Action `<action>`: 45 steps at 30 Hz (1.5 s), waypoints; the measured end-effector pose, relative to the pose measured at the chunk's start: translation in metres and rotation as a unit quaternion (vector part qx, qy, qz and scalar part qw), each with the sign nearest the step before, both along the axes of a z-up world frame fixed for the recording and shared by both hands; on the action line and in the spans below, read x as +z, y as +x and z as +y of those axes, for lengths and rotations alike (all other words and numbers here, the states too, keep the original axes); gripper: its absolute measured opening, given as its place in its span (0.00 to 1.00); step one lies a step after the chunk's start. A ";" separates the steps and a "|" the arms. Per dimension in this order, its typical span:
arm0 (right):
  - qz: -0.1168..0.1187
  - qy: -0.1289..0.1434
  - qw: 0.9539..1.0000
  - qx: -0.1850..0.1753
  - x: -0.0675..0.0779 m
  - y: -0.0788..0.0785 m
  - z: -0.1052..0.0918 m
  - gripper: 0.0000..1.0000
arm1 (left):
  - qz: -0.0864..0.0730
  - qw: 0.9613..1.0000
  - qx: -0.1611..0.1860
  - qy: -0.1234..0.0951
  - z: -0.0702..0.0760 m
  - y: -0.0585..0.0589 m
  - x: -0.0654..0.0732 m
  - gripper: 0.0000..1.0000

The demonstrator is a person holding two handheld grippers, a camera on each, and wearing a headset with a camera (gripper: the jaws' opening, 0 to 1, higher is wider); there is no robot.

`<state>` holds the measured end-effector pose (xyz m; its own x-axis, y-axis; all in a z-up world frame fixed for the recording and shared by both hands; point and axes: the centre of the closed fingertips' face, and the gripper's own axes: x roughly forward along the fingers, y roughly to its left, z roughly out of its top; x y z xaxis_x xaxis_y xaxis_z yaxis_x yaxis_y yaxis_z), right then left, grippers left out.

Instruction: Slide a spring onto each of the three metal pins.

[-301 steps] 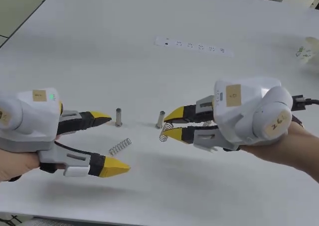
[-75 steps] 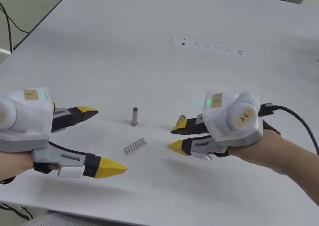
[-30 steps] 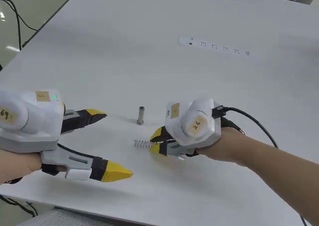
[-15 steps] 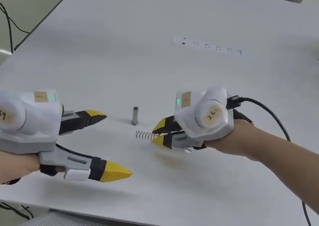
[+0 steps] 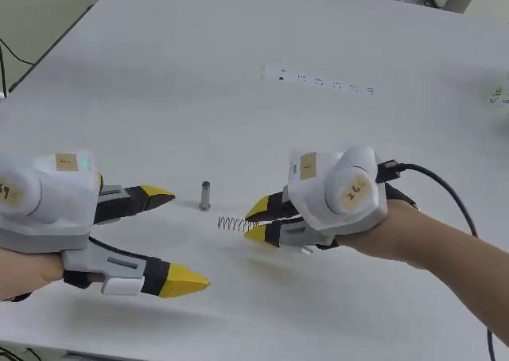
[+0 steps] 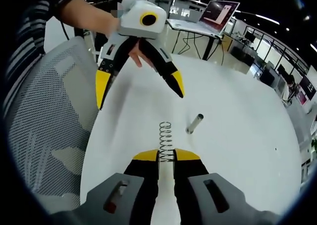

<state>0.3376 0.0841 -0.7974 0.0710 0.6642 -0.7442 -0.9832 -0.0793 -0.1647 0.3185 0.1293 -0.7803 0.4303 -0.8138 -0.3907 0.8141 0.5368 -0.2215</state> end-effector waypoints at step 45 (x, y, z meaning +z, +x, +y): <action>-0.016 0.017 1.000 0.001 0.014 -0.017 -0.005 0.08 | -0.006 0.997 -0.067 -0.025 -0.050 0.005 0.009 0.26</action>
<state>0.3208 0.0790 -0.7831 0.0920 0.6893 -0.7186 -0.9773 -0.0759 -0.1979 0.3236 0.0795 -0.7718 0.3206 -0.8825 -0.3441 0.8806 0.4115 -0.2349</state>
